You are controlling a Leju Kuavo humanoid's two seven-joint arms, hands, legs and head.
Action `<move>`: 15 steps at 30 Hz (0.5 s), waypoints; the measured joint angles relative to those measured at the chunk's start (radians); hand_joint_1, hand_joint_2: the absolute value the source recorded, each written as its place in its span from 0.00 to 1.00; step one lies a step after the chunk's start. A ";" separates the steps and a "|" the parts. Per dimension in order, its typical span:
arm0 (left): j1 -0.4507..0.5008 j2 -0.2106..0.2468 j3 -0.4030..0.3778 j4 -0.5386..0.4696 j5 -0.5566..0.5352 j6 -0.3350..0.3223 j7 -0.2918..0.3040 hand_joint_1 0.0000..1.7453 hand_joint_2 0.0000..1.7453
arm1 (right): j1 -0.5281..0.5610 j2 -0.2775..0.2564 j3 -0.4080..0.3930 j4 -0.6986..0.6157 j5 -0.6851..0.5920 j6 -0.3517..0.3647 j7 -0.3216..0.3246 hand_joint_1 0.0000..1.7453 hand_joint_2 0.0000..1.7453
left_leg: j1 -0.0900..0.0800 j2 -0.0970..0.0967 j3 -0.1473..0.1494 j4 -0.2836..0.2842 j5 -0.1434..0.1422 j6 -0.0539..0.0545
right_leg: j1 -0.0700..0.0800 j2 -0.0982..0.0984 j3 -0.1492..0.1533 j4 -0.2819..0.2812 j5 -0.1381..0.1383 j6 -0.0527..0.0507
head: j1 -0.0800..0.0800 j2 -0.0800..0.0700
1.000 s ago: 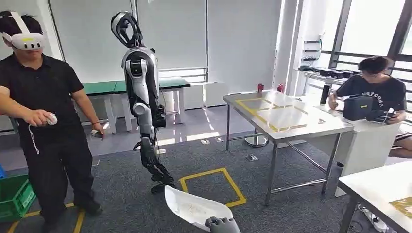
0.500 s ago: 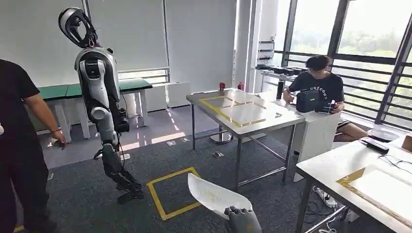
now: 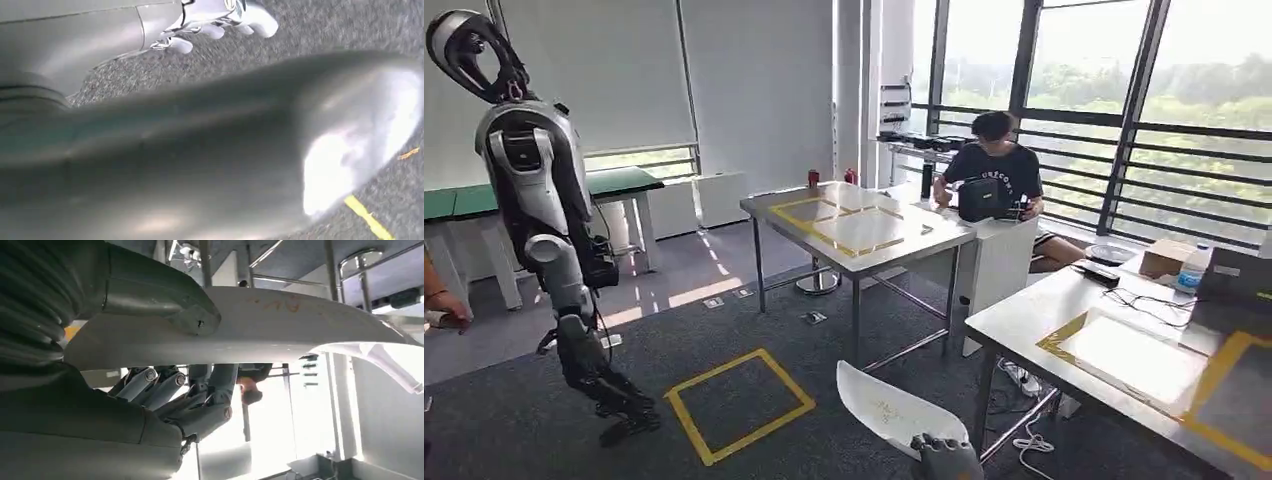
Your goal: Take the parts from the cabinet and place them on the table.
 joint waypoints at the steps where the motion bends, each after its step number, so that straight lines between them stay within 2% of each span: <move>1: -0.002 -0.005 0.000 0.000 0.000 0.000 0.000 0.00 0.00 | 0.001 -0.005 -0.002 0.000 0.000 0.000 0.000 0.97 1.00 | -0.001 0.010 0.003 -0.003 0.000 -0.005 | 0.000 0.012 -0.001 -0.004 0.003 -0.005 | 0.000 0.000; 2: -0.004 -0.005 -0.001 0.000 -0.003 -0.003 0.000 0.00 0.00 | 0.003 -0.007 -0.005 0.000 -0.003 0.000 -0.002 0.97 1.00 | -0.002 0.006 -0.004 0.001 -0.008 -0.011 | -0.015 0.022 0.008 -0.017 0.012 -0.013 | 0.001 0.000; 3: -0.006 -0.005 -0.002 0.000 -0.009 -0.007 -0.003 0.00 0.00 | 0.004 -0.009 -0.011 0.000 -0.011 -0.003 -0.004 0.97 1.00 | 0.002 -0.048 -0.007 0.023 -0.026 -0.018 | -0.016 0.029 0.010 -0.021 0.014 -0.016 | 0.000 0.000; 4: -0.006 -0.006 -0.004 0.000 -0.012 -0.008 -0.005 0.00 0.00 | 0.002 -0.010 -0.013 0.000 -0.015 -0.005 -0.006 0.97 1.00 | 0.004 -0.083 -0.029 0.077 -0.059 -0.022 | -0.019 0.035 0.009 -0.021 0.016 -0.021 | -0.001 0.000; 5: -0.003 -0.006 -0.006 0.000 -0.012 -0.007 -0.005 0.00 0.00 | 0.003 -0.010 -0.014 0.000 -0.016 -0.006 -0.013 0.97 1.00 | 0.006 -0.099 -0.062 0.151 -0.094 -0.026 | -0.020 0.047 0.008 -0.021 0.017 -0.023 | -0.002 0.000; 6: 0.000 -0.006 -0.007 0.001 -0.012 -0.004 -0.004 0.00 0.00 | 0.007 -0.010 -0.014 0.000 -0.017 -0.007 -0.020 0.97 1.00 | 0.008 -0.105 -0.100 0.229 -0.125 -0.030 | -0.020 0.060 0.007 -0.021 0.017 -0.023 | -0.002 0.000; 7: 0.004 -0.006 -0.008 0.001 -0.012 0.003 -0.003 0.00 0.00 | 0.012 -0.011 -0.014 0.000 -0.018 -0.008 -0.023 0.97 1.00 | 0.009 -0.106 -0.129 0.287 -0.137 -0.033 | -0.020 0.074 0.006 -0.021 0.018 -0.023 | -0.002 0.000; 8: 0.007 -0.006 -0.008 0.001 -0.011 0.008 -0.001 0.00 0.00 | 0.015 -0.012 -0.015 0.000 -0.018 -0.008 -0.026 0.97 1.00 | 0.010 -0.106 -0.134 0.292 -0.124 -0.035 | -0.021 0.087 0.006 -0.019 0.019 -0.021 | -0.003 0.000; 9: 0.009 -0.005 -0.008 0.001 -0.011 0.012 0.000 0.00 0.00 | 0.017 -0.013 -0.015 0.000 -0.018 -0.008 -0.030 0.97 1.00 | 0.012 -0.107 -0.118 0.252 -0.088 -0.036 | -0.023 0.101 0.005 -0.018 0.019 -0.020 | -0.003 0.000; 10: 0.010 -0.002 -0.008 0.001 -0.009 0.015 0.001 0.00 0.00 | 0.017 -0.013 -0.016 0.000 -0.017 -0.007 -0.032 0.97 1.00 | 0.015 -0.112 -0.086 0.181 -0.043 -0.036 | -0.025 0.115 0.005 -0.016 0.021 -0.017 | -0.003 0.000; 11: 0.011 0.001 -0.008 0.001 -0.005 0.016 0.001 0.00 0.00 | 0.016 -0.013 -0.016 0.000 -0.015 -0.006 -0.032 0.97 1.00 | 0.019 -0.124 -0.046 0.095 0.002 -0.038 | -0.027 0.127 0.004 -0.012 0.020 -0.013 | -0.003 0.000; 12: 0.013 0.005 -0.008 0.001 -0.001 0.016 0.000 0.00 0.00 | 0.015 -0.011 -0.016 0.000 -0.013 -0.003 -0.031 0.97 1.00 | 0.026 -0.164 -0.017 0.024 0.016 -0.041 | -0.030 0.138 0.000 -0.008 0.019 -0.007 | -0.003 0.000; 13: 0.016 0.006 -0.008 0.001 0.007 0.015 -0.002 0.00 0.00 | 0.010 -0.009 -0.016 0.000 -0.007 0.000 -0.028 0.97 1.00 | 0.027 -0.195 -0.006 -0.001 0.002 -0.039 | -0.026 0.153 -0.011 0.002 0.020 0.003 | -0.003 0.000; 15: 0.024 0.012 -0.007 0.001 0.010 0.006 -0.009 0.00 0.00 | 0.011 0.000 -0.016 0.000 0.003 0.008 -0.018 0.97 1.00 | 0.020 -0.174 -0.010 0.010 0.004 -0.025 | -0.033 0.174 -0.021 -0.008 0.033 0.021 | -0.003 0.000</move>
